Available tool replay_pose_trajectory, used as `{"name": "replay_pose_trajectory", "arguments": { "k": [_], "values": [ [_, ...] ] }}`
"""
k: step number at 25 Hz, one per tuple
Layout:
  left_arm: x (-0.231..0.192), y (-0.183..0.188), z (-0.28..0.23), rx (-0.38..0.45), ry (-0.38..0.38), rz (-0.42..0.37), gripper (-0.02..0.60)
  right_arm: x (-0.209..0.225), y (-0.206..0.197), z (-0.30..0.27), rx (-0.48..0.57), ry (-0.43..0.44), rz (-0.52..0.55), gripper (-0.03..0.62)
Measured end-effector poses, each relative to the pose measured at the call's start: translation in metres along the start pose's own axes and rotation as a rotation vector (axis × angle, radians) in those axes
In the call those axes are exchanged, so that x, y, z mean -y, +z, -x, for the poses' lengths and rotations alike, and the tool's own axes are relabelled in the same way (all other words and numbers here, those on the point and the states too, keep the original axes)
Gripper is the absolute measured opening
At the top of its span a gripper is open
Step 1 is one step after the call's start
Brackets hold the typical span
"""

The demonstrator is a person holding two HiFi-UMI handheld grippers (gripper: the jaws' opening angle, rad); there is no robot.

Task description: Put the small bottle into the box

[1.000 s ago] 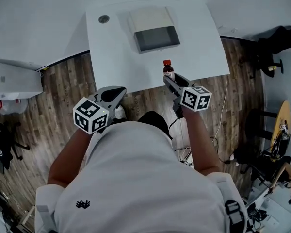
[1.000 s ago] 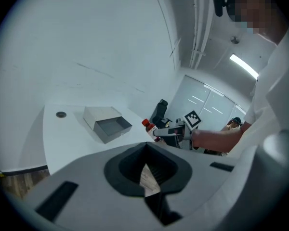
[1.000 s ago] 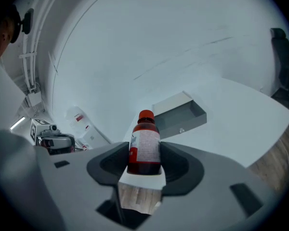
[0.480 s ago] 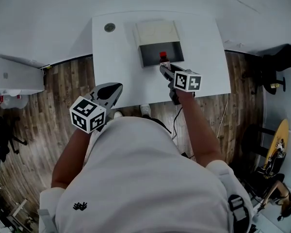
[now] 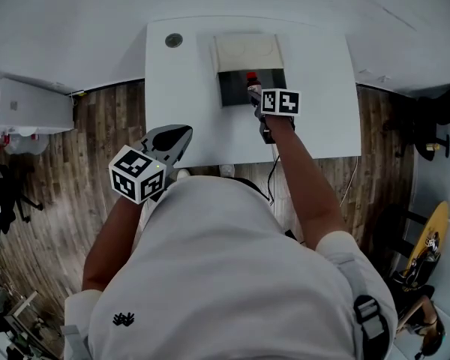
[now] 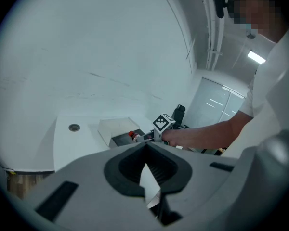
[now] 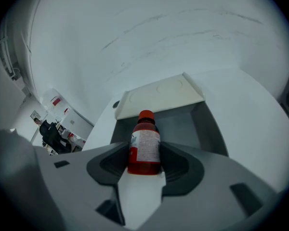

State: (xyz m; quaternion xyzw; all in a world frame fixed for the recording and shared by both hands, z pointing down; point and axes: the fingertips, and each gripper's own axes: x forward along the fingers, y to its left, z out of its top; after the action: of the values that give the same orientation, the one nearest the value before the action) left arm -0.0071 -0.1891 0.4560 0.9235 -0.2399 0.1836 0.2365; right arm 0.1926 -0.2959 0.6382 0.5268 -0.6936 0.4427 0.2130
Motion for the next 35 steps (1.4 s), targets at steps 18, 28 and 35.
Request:
{"name": "replay_pose_trajectory", "arguments": {
  "k": [18, 28, 35],
  "values": [
    [-0.009, 0.006, -0.010, -0.007, 0.048, 0.002, 0.005, 0.026, 0.002, -0.045, -0.224, -0.051, -0.004, 0.209],
    [-0.014, 0.003, -0.010, -0.004, 0.052, 0.031, 0.005, 0.027, -0.011, -0.060, -0.360, -0.068, 0.037, 0.218],
    [-0.018, 0.001, -0.008, 0.007, 0.058, 0.051, 0.006, 0.029, -0.016, -0.063, -0.429, -0.070, 0.032, 0.222]
  ]
}}
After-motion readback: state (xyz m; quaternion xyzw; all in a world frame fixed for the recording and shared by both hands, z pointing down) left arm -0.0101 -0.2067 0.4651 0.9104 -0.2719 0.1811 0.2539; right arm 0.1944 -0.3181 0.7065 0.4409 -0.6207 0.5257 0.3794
